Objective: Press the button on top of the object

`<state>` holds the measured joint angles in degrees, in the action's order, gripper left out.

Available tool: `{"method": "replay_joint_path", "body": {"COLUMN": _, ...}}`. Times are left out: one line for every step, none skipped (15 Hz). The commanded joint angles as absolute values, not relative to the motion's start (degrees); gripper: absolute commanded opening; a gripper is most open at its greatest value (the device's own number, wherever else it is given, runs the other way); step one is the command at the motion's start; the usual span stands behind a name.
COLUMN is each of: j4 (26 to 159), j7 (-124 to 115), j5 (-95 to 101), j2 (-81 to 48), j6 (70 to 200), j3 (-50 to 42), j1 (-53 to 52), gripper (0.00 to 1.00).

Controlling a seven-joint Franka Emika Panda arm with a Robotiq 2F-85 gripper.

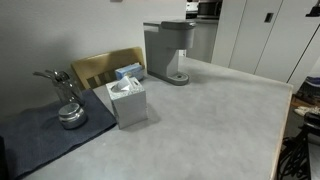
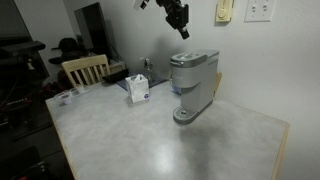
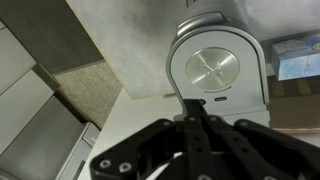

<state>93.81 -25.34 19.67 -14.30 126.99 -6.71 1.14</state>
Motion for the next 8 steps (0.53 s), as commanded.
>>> {"method": "replay_joint_path", "body": {"j4": 89.95, "j7": -22.05, "j5": 11.55, "j2": -17.66, "j6": 127.57, "j3": -6.24, "j1": 2.76, "gripper": 0.00}}
{"method": "replay_joint_path", "body": {"j4": 89.36, "j7": -21.24, "j5": 9.16, "j2": -18.27, "j6": 127.45, "j3": -6.16, "j1": 3.08, "gripper": 0.00}}
{"method": "replay_joint_path", "body": {"j4": 88.69, "j7": -20.19, "j5": 6.88, "j2": -18.81, "j6": 127.00, "j3": -6.05, "j1": 3.40, "gripper": 0.00}}
{"method": "replay_joint_path", "body": {"j4": 88.28, "j7": -19.32, "j5": 4.82, "j2": -19.29, "j6": 126.94, "j3": -6.01, "j1": 3.71, "gripper": 0.00}}
{"method": "replay_joint_path", "body": {"j4": 87.58, "j7": -18.60, "j5": 2.77, "j2": -19.88, "j6": 126.33, "j3": -5.98, "j1": 4.06, "gripper": 0.00}}
{"method": "replay_joint_path", "body": {"j4": 87.28, "j7": -18.18, "j5": 1.44, "j2": -20.25, "j6": 126.17, "j3": -6.06, "j1": 4.23, "gripper": 0.00}}
{"method": "replay_joint_path", "body": {"j4": 86.83, "j7": -17.98, "j5": 0.48, "j2": -20.72, "j6": 125.85, "j3": -6.22, "j1": 4.39, "gripper": 0.00}}
{"method": "replay_joint_path", "body": {"j4": 86.39, "j7": -18.50, "j5": 0.36, "j2": -21.05, "j6": 124.98, "j3": -6.53, "j1": 4.29, "gripper": 0.00}}
